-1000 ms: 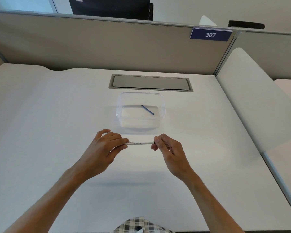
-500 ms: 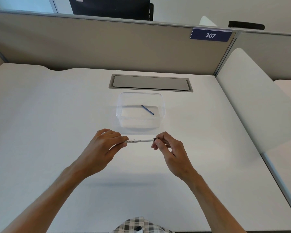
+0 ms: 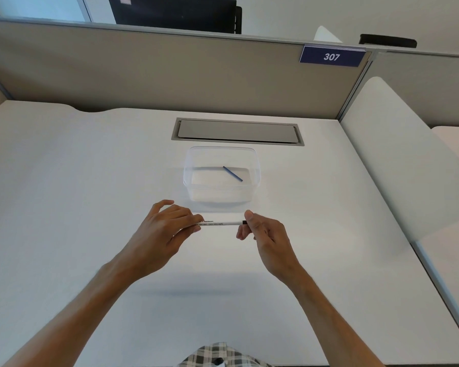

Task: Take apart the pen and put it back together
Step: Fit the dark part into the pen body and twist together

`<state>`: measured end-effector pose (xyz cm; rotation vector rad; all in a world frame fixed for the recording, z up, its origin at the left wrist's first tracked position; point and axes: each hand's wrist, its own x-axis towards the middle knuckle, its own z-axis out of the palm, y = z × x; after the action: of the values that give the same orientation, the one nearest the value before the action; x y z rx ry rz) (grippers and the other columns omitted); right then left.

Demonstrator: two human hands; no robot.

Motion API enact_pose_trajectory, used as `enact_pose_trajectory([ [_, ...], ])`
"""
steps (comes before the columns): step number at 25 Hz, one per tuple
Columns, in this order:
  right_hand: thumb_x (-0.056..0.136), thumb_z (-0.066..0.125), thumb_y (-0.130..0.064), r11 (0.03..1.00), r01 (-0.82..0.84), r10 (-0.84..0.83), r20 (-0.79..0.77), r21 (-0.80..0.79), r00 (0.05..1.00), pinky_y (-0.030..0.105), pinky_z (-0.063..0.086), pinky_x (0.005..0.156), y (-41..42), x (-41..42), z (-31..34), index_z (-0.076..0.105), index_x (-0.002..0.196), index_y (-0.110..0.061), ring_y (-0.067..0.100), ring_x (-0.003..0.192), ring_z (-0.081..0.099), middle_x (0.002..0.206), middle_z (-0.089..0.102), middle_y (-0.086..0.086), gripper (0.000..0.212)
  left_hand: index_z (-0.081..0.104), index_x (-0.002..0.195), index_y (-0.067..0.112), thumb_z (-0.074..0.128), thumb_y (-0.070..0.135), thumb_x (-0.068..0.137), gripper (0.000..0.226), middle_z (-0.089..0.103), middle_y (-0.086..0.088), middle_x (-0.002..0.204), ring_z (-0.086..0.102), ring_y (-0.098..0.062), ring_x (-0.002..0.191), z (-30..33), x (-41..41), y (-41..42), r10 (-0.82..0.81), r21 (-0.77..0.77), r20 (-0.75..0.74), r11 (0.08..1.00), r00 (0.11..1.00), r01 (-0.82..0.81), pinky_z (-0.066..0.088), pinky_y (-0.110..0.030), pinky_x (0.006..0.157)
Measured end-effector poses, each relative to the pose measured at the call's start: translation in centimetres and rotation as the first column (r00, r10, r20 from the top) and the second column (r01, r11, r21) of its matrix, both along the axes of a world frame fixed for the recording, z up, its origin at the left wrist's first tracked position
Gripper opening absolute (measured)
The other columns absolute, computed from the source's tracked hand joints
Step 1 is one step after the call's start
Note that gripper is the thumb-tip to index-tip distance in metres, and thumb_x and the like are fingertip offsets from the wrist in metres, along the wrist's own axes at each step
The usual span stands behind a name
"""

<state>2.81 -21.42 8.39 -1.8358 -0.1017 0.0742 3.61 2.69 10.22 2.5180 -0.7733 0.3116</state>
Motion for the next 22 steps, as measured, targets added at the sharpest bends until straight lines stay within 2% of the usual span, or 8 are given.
enact_pose_trajectory([
  [2,0.096,0.044,-0.047,1.000,0.008,-0.008,0.055,0.008,0.998,0.017,0.043,0.068,-0.4,0.1,0.2,0.061,0.079,-0.017,0.015,0.076,0.066,0.080,0.072,-0.001,0.038,0.069,0.105,0.019,0.042,0.034,0.096,0.032,0.064,0.010,0.084,0.058,-0.011,0.083,-0.2,0.0,0.2,0.002,-0.003,-0.003,1.000,1.000,-0.002,0.036,-0.037,0.102],
  [3,0.096,0.046,-0.043,1.000,0.002,-0.002,0.078,-0.005,0.997,0.021,0.045,0.070,-0.6,0.2,0.2,0.060,0.084,-0.019,0.015,0.078,0.067,0.082,0.072,-0.004,0.030,0.069,0.105,0.019,0.043,0.033,0.096,0.032,0.064,0.010,0.084,0.058,-0.010,0.083,-0.3,0.0,0.2,0.005,-0.009,-0.004,1.000,1.000,-0.005,0.035,-0.037,0.102],
  [7,0.094,0.048,-0.037,0.989,-0.051,0.069,0.128,-0.136,0.989,0.040,0.050,0.076,-0.9,-0.1,0.3,0.059,0.086,-0.028,0.014,0.082,0.065,0.083,0.070,-0.008,0.017,0.070,0.104,0.020,0.046,0.036,0.096,0.030,0.063,0.014,0.082,0.056,-0.007,0.080,-0.3,0.2,0.5,0.009,-0.098,-0.079,0.995,0.997,-0.017,0.036,-0.031,0.100],
  [12,0.098,0.041,-0.041,0.980,-0.081,0.111,0.164,-0.182,0.980,0.045,0.053,0.077,-0.9,-0.2,0.3,0.053,0.089,-0.034,0.017,0.083,0.065,0.083,0.068,-0.008,0.016,0.070,0.097,0.030,0.060,0.032,0.091,0.011,0.057,0.005,0.066,0.051,-0.017,0.067,0.5,0.1,0.4,-0.046,-0.266,-0.238,0.964,0.970,-0.019,0.043,-0.029,0.066],
  [15,0.099,0.039,-0.042,0.971,-0.091,0.132,0.174,-0.223,0.976,0.043,0.052,0.077,-1.2,0.0,0.8,0.052,0.091,-0.033,0.017,0.082,0.064,0.083,0.067,-0.008,0.017,0.072,0.095,0.031,0.063,0.030,0.090,0.011,0.056,0.005,0.067,0.049,-0.013,0.064,0.8,0.0,0.5,-0.086,-0.353,-0.309,0.935,0.947,-0.030,0.039,-0.018,0.059],
  [17,0.100,0.039,-0.040,0.961,-0.105,0.155,0.184,-0.256,0.971,0.039,0.051,0.076,-1.4,0.1,1.1,0.051,0.092,-0.032,0.017,0.082,0.063,0.083,0.066,-0.009,0.016,0.073,0.096,0.032,0.062,0.031,0.088,0.014,0.056,0.008,0.066,0.047,-0.011,0.062,0.9,0.0,0.6,-0.103,-0.385,-0.351,0.922,0.931,-0.043,0.037,-0.017,0.058],
  [19,0.100,0.038,-0.038,0.940,-0.111,0.185,0.208,-0.323,0.960,0.036,0.049,0.073,-1.6,0.1,1.4,0.049,0.093,-0.032,0.016,0.080,0.063,0.083,0.065,-0.010,0.014,0.074,0.096,0.036,0.063,0.033,0.087,0.014,0.057,0.007,0.068,0.046,-0.015,0.062,0.9,0.1,0.7,-0.121,-0.409,-0.401,0.911,0.908,-0.059,0.039,-0.025,0.057],
  [22,0.101,0.035,-0.036,0.903,-0.105,0.228,0.259,-0.416,0.939,0.031,0.047,0.065,-1.7,0.1,1.6,0.046,0.094,-0.030,0.016,0.072,0.058,0.077,0.061,-0.010,0.015,0.074,0.095,0.037,0.065,0.041,0.084,0.015,0.063,-0.005,0.079,0.051,-0.040,0.072,1.1,0.1,1.0,-0.144,-0.430,-0.516,0.896,0.844,-0.111,0.047,-0.049,0.064],
])
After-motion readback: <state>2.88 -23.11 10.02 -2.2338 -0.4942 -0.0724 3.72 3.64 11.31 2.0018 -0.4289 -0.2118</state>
